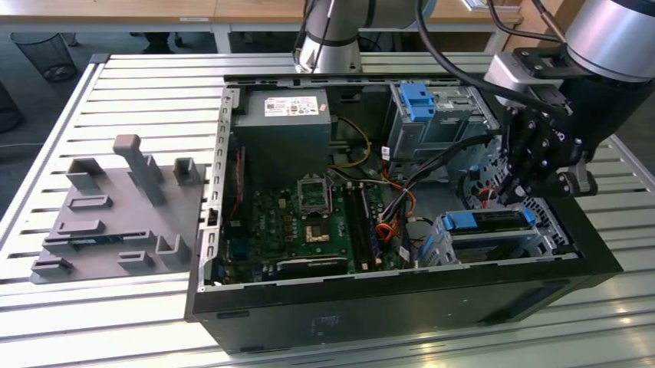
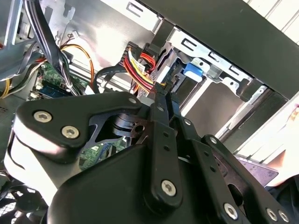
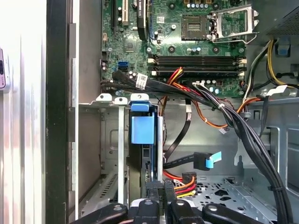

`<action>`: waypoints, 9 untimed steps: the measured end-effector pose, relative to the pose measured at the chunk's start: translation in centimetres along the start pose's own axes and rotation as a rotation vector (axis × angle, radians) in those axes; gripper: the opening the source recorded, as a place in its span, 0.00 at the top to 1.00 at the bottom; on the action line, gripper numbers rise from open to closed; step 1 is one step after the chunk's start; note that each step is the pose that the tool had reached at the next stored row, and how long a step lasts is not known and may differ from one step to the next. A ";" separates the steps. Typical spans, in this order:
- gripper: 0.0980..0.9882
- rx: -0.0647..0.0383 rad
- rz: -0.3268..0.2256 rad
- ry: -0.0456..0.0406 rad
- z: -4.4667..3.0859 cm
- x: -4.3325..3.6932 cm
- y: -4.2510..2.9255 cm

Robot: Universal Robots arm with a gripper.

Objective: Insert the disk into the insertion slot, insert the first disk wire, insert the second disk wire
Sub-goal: 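Insert the first disk wire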

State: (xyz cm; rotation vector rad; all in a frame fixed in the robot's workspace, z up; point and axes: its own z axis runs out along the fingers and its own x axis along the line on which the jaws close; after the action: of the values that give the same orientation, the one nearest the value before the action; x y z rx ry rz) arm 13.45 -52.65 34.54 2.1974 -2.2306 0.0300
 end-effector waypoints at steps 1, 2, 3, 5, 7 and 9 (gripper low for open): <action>0.93 0.000 0.000 0.0013 0.04 0.00 0.00; 0.93 0.000 0.000 0.0045 0.07 0.00 0.00; 0.93 0.000 0.000 0.0089 0.10 0.01 0.00; 0.93 0.000 0.000 0.0168 0.19 0.01 0.00; 0.93 0.000 0.000 0.0171 0.24 0.04 0.00; 0.93 0.000 0.000 0.0162 0.33 0.05 0.01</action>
State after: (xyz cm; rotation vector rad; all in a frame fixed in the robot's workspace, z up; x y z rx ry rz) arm 13.45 -52.71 34.21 2.1896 -2.2222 0.0479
